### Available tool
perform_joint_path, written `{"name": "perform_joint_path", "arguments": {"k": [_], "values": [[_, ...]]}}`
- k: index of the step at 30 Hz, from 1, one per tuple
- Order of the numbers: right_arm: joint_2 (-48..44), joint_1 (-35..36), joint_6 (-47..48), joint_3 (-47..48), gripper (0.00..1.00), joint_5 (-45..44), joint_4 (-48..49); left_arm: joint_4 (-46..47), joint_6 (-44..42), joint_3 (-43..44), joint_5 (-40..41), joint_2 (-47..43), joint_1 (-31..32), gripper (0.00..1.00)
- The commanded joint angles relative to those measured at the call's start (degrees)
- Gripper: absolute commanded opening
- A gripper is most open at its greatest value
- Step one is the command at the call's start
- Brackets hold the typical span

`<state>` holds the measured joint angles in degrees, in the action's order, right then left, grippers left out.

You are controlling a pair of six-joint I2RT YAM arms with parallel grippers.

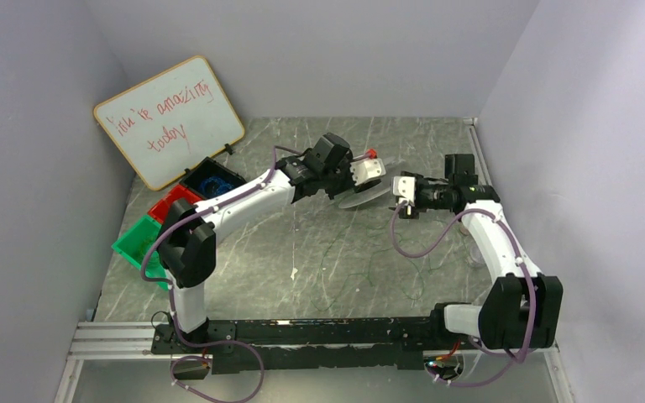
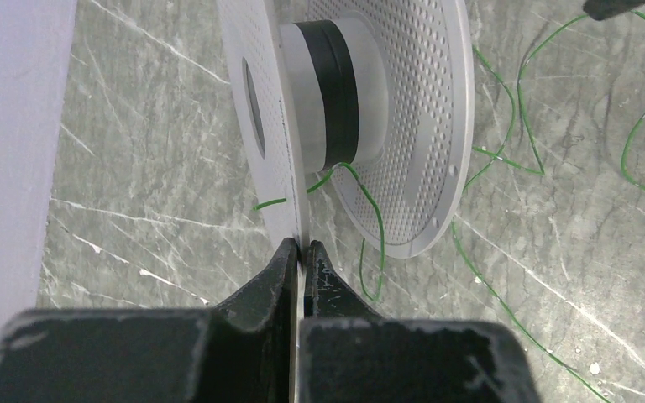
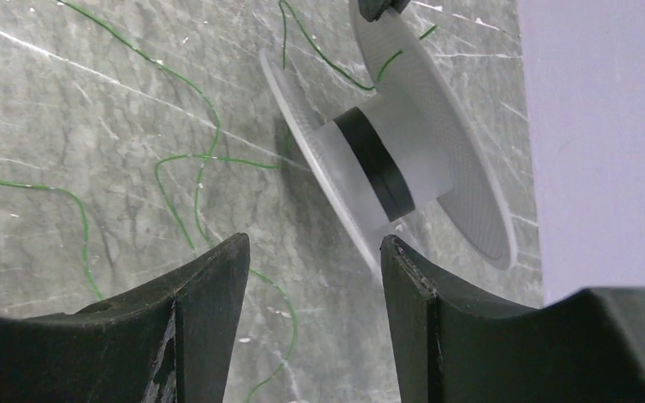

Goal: Wrap the cables
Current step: Wrap the cable around the cable reel.

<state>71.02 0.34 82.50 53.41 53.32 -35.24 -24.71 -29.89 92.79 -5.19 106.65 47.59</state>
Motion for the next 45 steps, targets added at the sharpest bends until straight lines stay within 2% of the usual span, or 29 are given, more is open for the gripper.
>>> {"name": "perform_joint_path", "arguments": {"k": [1,9,13,14,17,21,26,28,32,34,37,41,45], "values": [[1.6,-0.2,6.3,4.8,0.62,3.1,-3.2,-0.9,-0.5,-0.5,-3.5,-3.0,0.1,0.02],[4.0,2.1,8.1,3.9,0.64,-1.4,-0.3,-1.5,-0.6,0.0,-3.8,-2.7,0.1,0.02],[7.1,3.4,7.7,5.3,0.62,-3.7,-0.4,-1.6,-0.8,0.1,-3.9,-2.6,0.0,0.03],[8.0,3.9,7.7,5.7,0.59,-4.4,-0.7,-1.6,-0.9,0.1,-4.0,-2.6,0.1,0.03],[9.8,5.1,8.4,7.3,0.42,-6.1,-2.8,-1.7,-1.1,0.0,-4.0,-2.7,0.0,0.02],[10.3,6.0,8.1,8.4,0.00,-6.5,-4.2,-1.7,-1.1,-0.1,-4.3,-2.9,0.1,0.03],[8.5,6.4,8.1,7.5,0.00,-6.5,-4.4,-2.0,-0.9,-0.1,-3.8,-3.9,0.1,0.03],[7.4,6.4,8.1,7.0,0.00,-6.3,-4.7,-2.2,-1.2,-0.2,-3.3,-5.2,0.0,0.11],[5.8,6.4,6.8,5.7,0.00,-5.8,-4.5,-3.2,-1.8,-0.1,-3.3,-8.7,-0.4,0.47],[5.4,6.4,6.0,5.4,0.00,-5.2,-4.5,-4.3,-2.3,0.7,-3.9,-9.8,-0.5,0.56],[5.2,6.4,5.7,5.5,0.00,-4.2,-5.5,-6.8,-3.0,2.5,-6.8,-10.9,-0.6,0.61],[4.7,6.4,5.4,5.8,0.00,-2.1,-7.1,-10.9,-2.4,7.0,-17.8,-10.1,-1.4,0.63],[4.6,6.4,5.1,6.7,0.00,-0.1,-9.2,-12.3,-0.1,11.4,-24.5,-6.7,-1.5,0.65]]}}
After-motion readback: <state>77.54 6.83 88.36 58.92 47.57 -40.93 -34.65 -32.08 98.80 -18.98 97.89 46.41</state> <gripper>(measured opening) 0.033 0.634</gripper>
